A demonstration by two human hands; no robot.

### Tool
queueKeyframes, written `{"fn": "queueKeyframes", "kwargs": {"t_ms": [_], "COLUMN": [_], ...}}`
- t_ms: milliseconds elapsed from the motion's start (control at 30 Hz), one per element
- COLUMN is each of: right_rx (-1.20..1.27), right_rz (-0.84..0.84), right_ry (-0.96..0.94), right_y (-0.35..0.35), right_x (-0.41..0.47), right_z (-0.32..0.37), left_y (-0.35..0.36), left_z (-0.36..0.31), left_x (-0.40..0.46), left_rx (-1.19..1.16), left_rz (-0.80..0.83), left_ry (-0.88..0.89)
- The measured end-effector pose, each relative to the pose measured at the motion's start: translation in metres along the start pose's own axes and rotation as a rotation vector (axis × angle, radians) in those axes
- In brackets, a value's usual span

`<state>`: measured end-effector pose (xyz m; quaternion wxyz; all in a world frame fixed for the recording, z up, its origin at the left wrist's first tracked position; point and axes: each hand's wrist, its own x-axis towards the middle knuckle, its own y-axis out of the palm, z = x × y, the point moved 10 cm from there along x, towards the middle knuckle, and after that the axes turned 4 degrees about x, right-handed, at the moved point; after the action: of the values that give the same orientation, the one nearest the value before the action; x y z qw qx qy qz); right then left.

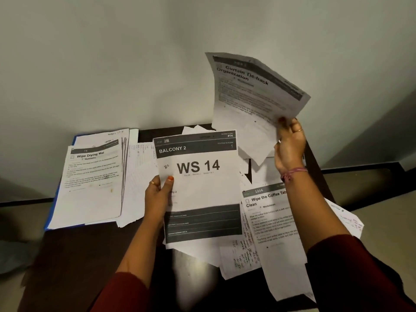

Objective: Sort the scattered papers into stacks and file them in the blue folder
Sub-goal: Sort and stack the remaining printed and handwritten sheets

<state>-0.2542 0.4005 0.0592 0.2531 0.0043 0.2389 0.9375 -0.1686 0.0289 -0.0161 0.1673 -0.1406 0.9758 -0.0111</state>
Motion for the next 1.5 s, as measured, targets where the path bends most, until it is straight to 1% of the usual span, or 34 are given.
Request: {"fn": "queueKeyframes", "kwargs": {"t_ms": [133,233,367,567,667,867,1000,1233,1400,1500], "right_rx": [0.016,-0.047,-0.17,-0.229,-0.308,-0.432,-0.413,-0.346,-0.368,-0.401], "right_rz": [-0.004,0.002,0.053,0.114,0.106,0.154,0.18,0.224,0.255,0.227], "right_ry": [-0.074,-0.067,0.059,0.265,0.291,0.335,0.407,0.459,0.494,0.495], "right_y": [0.008,0.005,-0.008,-0.043,-0.059,-0.077,-0.082,-0.085,-0.093,-0.106], "right_x": [-0.01,-0.021,-0.038,-0.094,-0.112,-0.137,-0.148,-0.161,-0.166,-0.167], "right_z": [0.032,0.036,0.011,-0.039,-0.05,-0.07,-0.08,-0.087,-0.09,-0.094], "left_y": [0.0,0.005,0.013,0.015,0.017,0.025,0.028,0.032,0.037,0.043], "left_z": [-0.017,-0.023,-0.023,0.004,0.02,0.036,0.044,0.05,0.06,0.072], "left_x": [-0.013,-0.023,-0.033,-0.045,-0.05,-0.064,-0.067,-0.069,-0.069,-0.07], "left_rx": [-0.066,-0.099,-0.111,-0.046,-0.039,-0.053,-0.032,-0.002,0.026,0.034], "left_rz": [0.024,0.042,0.062,0.051,0.048,0.056,0.06,0.062,0.06,0.061], "left_ry": [0.03,0.04,0.045,-0.033,-0.084,-0.125,-0.146,-0.151,-0.168,-0.192]}}
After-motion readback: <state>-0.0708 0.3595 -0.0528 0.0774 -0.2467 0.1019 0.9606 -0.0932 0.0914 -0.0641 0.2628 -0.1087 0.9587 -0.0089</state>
